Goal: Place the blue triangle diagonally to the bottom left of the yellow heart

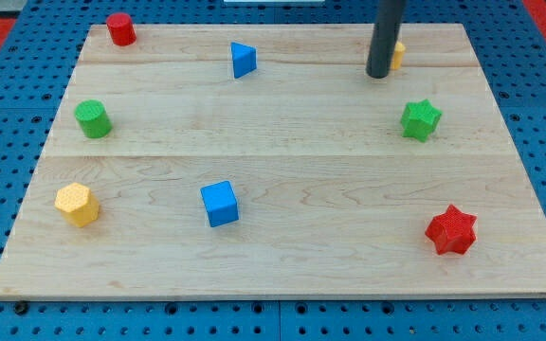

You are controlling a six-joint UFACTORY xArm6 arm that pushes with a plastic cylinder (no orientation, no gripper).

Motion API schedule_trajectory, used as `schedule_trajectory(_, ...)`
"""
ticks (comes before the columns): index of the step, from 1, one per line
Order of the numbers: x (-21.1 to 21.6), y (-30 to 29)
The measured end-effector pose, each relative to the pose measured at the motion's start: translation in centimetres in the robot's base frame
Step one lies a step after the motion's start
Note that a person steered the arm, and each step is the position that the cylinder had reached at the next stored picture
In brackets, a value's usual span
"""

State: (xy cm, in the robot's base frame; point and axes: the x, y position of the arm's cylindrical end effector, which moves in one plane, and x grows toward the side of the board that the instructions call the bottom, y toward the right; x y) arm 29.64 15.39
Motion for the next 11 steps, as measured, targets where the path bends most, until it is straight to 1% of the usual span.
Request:
schedule_trajectory(2,-4.7,0.9)
schedule_trajectory(3,-2.1,-0.1)
schedule_trajectory(4,-6.2,-8.0)
schedule_trajectory(5,-7.6,-16.6)
schedule_trajectory(6,-7.3,-23.6)
schedule_trajectory(7,-2.0,-25.3)
schedule_trajectory(8,0.3,-22.6)
schedule_trajectory(9,0.3,-18.4)
schedule_trajectory(10,0.1,-22.7)
schedule_trajectory(11,-2.7,-24.3)
